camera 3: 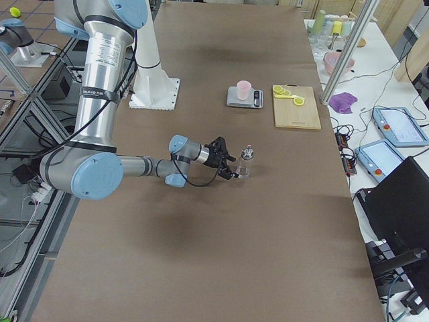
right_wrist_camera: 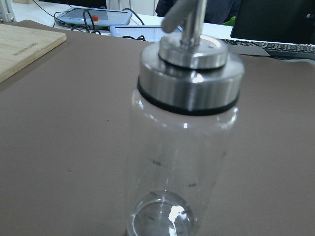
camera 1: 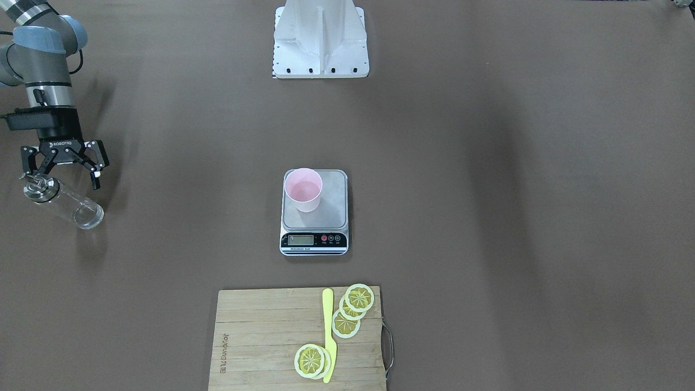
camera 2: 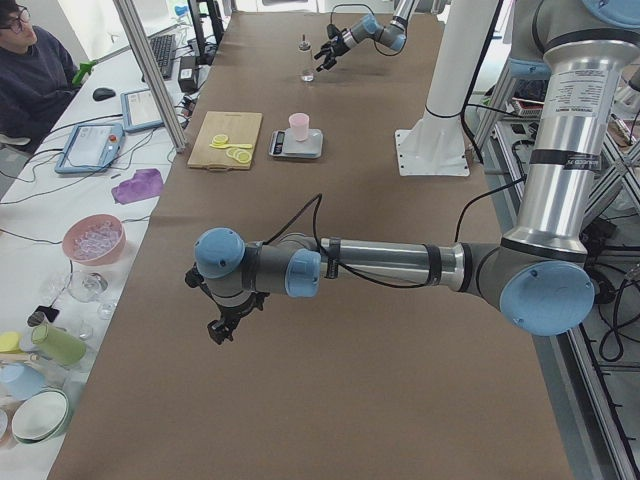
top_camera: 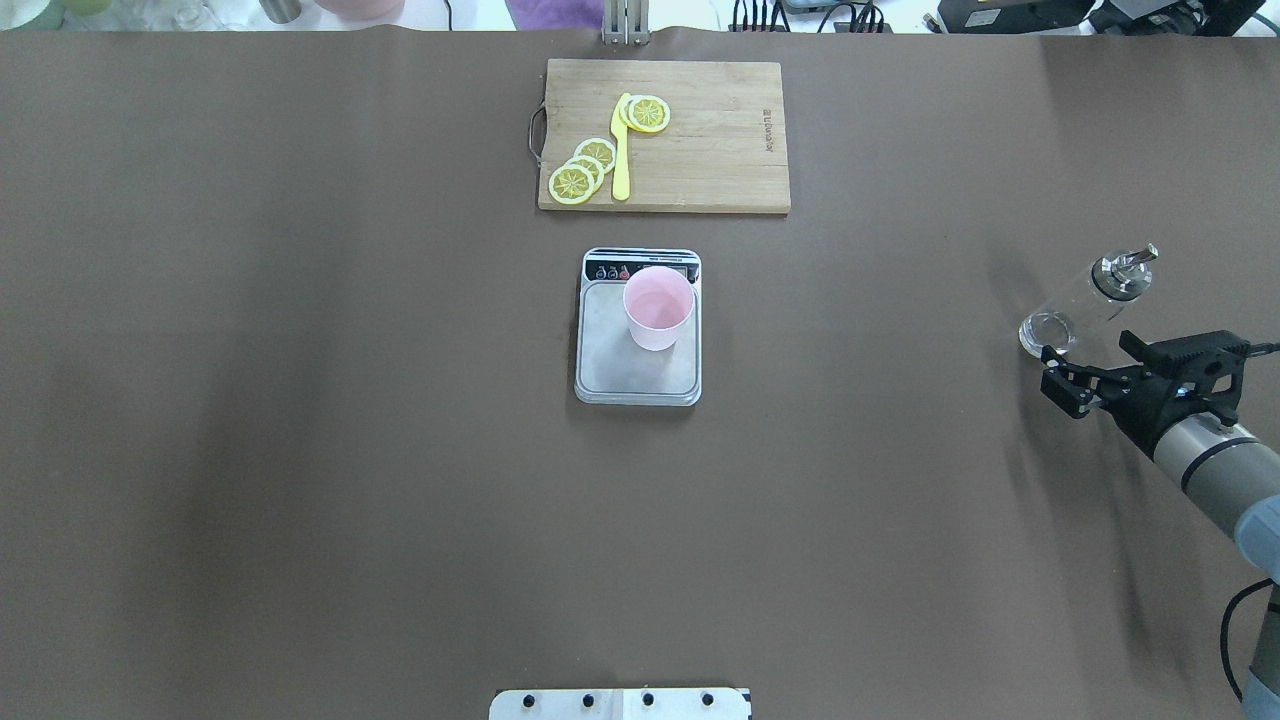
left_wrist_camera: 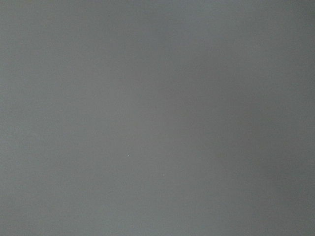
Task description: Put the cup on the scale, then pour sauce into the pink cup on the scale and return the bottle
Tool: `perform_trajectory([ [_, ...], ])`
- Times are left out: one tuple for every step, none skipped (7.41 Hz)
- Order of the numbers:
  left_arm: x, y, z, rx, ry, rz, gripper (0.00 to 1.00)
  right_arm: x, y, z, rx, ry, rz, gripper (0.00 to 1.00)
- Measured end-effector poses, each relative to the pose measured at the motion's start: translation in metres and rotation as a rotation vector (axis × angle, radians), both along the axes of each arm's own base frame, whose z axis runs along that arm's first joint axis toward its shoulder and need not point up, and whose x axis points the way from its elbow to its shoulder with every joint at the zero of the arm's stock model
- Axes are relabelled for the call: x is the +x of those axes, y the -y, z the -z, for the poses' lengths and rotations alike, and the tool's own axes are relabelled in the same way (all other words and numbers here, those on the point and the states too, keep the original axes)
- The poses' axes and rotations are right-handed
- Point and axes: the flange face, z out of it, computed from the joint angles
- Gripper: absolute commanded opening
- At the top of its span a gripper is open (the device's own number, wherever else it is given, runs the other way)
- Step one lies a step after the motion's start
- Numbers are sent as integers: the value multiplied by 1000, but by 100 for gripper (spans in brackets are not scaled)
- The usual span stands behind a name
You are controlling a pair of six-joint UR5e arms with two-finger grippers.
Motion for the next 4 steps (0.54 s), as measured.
perform_trajectory([
  [0,0,0,1,0,0,98,-3,7,-2,2,-4,-8,99],
  [0,0,0,1,-1,0,98,-3,11,-3,1,-6,-15,99],
  [0,0,1,1,0,0,98,-1,14,-5,-1,-8,-23,99],
  [0,0,1,1,0,0,98,2,17,-7,-4,-9,-30,99],
])
